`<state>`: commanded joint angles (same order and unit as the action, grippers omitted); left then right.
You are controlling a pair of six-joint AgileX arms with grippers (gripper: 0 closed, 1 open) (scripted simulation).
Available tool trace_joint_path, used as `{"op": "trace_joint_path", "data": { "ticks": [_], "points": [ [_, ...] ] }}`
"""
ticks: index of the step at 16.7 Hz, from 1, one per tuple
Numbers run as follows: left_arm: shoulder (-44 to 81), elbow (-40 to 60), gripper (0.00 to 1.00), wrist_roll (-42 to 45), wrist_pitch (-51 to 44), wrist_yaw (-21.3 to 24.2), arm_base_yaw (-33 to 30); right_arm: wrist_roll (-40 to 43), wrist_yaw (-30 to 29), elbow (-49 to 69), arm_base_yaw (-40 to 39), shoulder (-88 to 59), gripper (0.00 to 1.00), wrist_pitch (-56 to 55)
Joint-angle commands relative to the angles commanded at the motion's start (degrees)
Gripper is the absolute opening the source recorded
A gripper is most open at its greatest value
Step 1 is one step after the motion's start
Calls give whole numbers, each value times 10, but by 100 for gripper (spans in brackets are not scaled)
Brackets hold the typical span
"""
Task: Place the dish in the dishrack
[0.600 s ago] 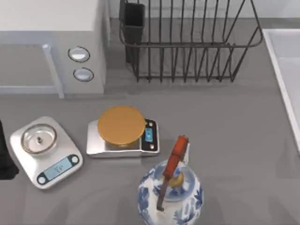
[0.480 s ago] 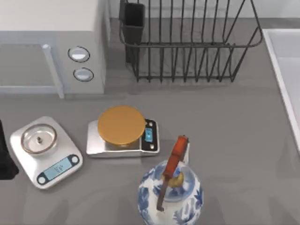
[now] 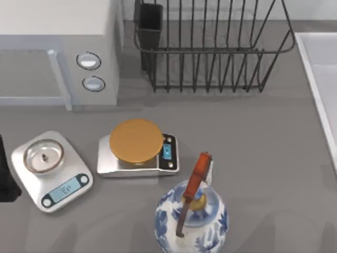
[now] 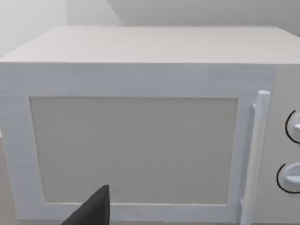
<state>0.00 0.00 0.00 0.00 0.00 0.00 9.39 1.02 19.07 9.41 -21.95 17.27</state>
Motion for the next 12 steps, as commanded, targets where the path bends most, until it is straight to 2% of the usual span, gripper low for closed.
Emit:
{"op": "trace_joint_path", "data": {
  "ticks": [7,12],
  "points": [
    [0,0,100,0,0,0,0,133,15,266,138,-399,100,263],
    [0,0,100,0,0,0,0,210,20,422,216,-597,100,405]
  ]
}}
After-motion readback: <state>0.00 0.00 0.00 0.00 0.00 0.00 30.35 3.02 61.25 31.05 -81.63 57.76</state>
